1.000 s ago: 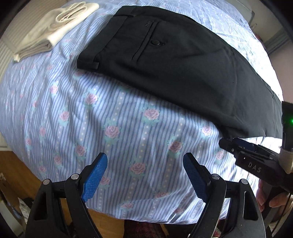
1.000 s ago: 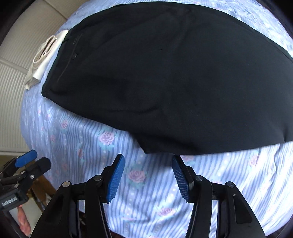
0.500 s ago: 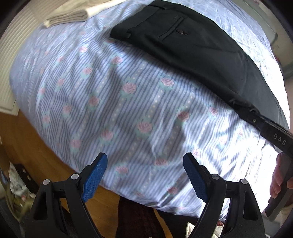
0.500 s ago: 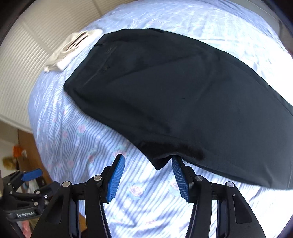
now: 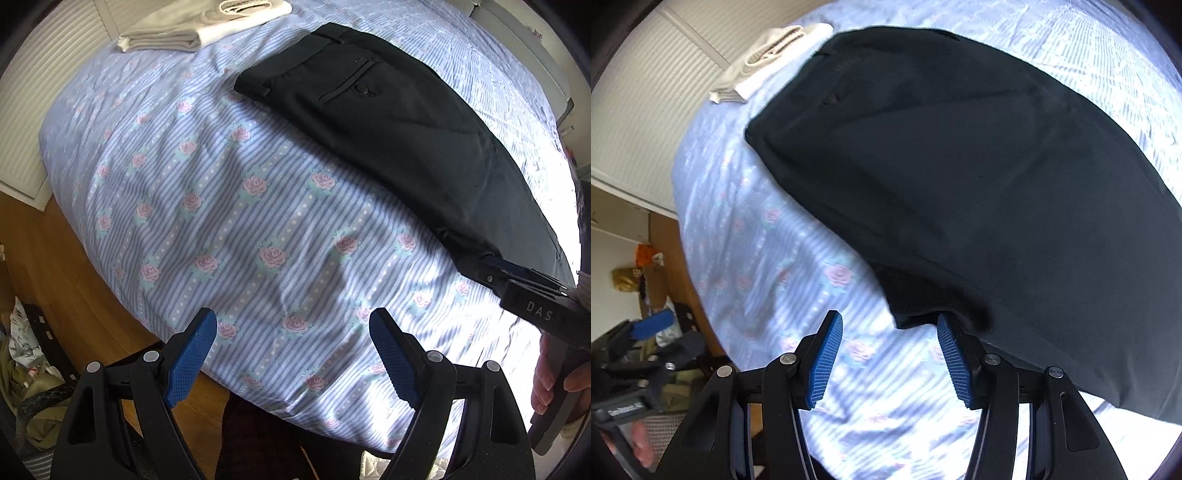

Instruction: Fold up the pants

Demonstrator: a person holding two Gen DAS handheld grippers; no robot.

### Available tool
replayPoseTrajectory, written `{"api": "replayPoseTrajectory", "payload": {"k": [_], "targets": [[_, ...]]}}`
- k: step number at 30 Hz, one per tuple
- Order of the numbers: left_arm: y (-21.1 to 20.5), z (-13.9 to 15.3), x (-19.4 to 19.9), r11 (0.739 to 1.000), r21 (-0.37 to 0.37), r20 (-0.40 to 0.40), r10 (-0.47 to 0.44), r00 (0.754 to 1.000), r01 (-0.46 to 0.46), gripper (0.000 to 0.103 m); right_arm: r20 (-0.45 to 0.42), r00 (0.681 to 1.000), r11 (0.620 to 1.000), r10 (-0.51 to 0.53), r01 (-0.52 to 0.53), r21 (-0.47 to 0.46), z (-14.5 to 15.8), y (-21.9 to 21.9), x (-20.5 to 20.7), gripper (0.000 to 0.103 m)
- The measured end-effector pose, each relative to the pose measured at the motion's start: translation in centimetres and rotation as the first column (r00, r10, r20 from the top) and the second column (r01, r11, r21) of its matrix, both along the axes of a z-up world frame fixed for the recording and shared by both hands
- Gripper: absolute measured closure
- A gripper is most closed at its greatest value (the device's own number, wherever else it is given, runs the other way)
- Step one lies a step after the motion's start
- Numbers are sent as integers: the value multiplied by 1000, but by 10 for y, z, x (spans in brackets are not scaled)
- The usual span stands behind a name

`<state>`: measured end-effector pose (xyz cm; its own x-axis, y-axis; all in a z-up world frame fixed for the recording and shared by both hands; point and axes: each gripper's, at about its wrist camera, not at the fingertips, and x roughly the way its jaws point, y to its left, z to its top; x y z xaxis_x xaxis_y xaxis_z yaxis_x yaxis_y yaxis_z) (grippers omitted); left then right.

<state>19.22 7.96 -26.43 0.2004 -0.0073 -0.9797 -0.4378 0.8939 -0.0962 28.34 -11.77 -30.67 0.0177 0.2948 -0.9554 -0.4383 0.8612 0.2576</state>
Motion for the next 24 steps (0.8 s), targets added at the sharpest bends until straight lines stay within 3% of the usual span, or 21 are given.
{"api": "replayPoseTrajectory", "payload": {"k": [5, 8, 15, 19, 22, 24], "targets": [[2, 2, 1, 1000, 6, -2, 12, 1000, -12, 18, 33, 999, 1000, -8, 7, 25, 7, 0, 5, 48], [2, 1, 1, 1000, 16, -9, 11, 1000, -11, 18, 16, 1000, 1000, -15, 15, 28, -6, 5, 9, 48], [-1, -2, -3, 1000, 20, -30, 13, 999, -12, 18, 20, 1000, 996, 19, -18, -84, -46, 20, 4, 48], [-3, -2, -6, 999, 19, -31, 27, 999, -26, 18, -57, 998, 999, -3, 5, 39, -36, 10, -6, 49], [-5, -1, -7, 999, 33, -31, 28, 999, -27, 18, 5, 1000, 1000, -12, 12, 9, -37, 5, -2, 52], [-6, 0, -9, 999, 31, -30, 31, 999, -30, 18, 1, 998, 998, -63, 63, 12, -39, -2, 7, 56]]}}
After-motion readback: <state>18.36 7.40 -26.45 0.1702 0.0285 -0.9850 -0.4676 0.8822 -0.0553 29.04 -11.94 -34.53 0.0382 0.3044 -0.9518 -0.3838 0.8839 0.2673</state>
